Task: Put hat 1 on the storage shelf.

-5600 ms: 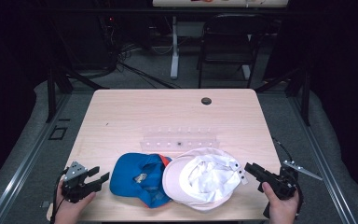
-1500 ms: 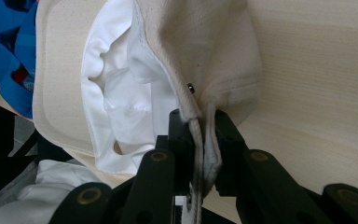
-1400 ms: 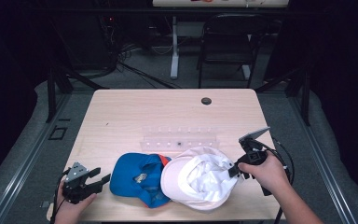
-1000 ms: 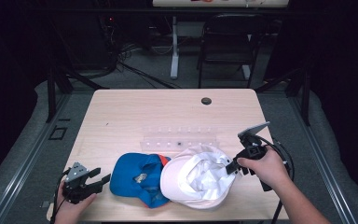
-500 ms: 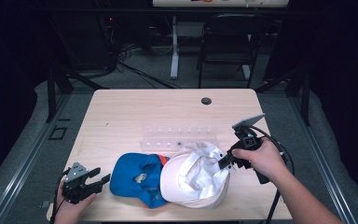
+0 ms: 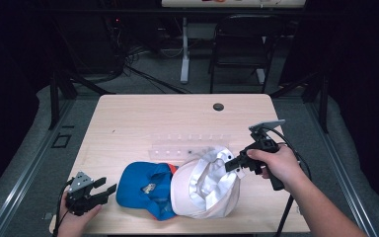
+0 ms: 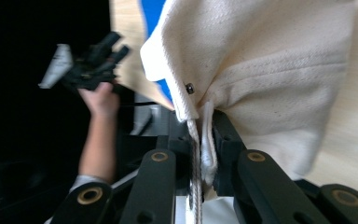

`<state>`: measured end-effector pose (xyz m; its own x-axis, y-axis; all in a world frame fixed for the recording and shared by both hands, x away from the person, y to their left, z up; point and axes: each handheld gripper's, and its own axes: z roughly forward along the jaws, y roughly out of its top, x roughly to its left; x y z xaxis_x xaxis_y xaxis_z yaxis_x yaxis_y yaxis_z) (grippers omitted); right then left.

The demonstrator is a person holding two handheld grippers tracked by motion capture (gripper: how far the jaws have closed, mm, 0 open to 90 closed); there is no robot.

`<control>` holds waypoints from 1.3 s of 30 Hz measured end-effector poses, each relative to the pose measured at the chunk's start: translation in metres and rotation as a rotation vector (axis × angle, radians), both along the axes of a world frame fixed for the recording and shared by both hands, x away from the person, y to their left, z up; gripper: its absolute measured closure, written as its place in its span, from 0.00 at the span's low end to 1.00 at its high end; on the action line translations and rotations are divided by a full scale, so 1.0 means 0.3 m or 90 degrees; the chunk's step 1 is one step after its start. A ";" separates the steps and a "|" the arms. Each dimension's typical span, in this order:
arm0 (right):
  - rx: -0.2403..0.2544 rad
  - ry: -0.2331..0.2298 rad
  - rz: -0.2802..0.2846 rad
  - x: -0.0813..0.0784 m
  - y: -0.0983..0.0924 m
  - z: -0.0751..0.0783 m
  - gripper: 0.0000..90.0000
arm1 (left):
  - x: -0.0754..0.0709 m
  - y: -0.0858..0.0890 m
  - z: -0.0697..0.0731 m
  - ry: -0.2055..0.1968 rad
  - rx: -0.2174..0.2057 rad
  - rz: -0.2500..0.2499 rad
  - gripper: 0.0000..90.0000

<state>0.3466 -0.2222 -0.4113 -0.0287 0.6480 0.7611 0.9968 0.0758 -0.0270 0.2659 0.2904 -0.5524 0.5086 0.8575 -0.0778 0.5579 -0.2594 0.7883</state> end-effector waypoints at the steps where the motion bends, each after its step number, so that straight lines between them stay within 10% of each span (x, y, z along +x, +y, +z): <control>1: 0.018 0.001 -0.003 -0.001 0.000 0.002 0.90 | -0.001 0.000 0.001 0.000 0.001 0.001 0.53; 16: 0.149 -0.020 -0.033 -0.018 -0.003 0.076 0.91 | -0.001 0.001 0.001 0.000 0.002 0.000 0.53; 39: 0.174 -0.066 -0.089 -0.003 -0.106 0.176 0.91 | -0.001 -0.001 0.002 0.007 0.008 -0.005 0.53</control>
<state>0.3458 -0.2539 -0.3586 -0.0397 0.4229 0.9053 0.9945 -0.0716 0.0771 0.2657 0.2901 -0.5517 0.5140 0.8547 -0.0729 0.5643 -0.2729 0.7791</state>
